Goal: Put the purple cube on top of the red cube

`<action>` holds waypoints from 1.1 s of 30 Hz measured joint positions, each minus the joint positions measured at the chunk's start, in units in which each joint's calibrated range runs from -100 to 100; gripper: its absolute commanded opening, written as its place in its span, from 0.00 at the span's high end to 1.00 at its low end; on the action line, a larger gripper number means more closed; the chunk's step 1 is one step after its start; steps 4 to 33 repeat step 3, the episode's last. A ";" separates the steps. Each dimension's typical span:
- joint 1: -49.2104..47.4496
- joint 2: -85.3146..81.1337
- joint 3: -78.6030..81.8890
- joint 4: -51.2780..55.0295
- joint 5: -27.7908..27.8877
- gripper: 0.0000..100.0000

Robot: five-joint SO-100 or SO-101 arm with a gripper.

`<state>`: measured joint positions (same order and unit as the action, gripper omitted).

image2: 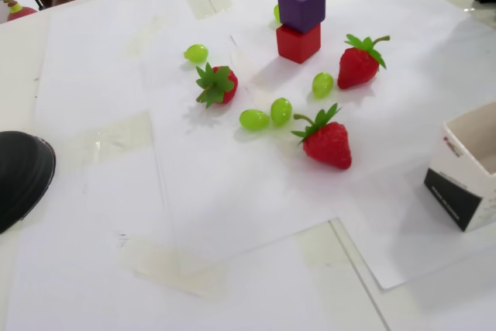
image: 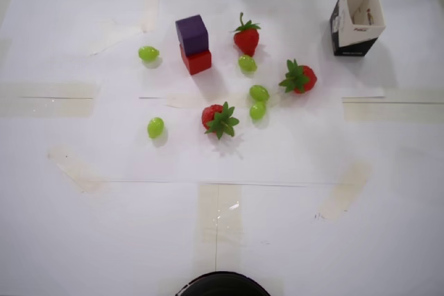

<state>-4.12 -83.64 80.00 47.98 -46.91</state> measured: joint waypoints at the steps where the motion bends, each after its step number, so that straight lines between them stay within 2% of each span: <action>1: 0.30 -0.64 0.90 0.00 0.39 1.00; 33: 1.20 -1.36 2.90 0.00 1.07 1.00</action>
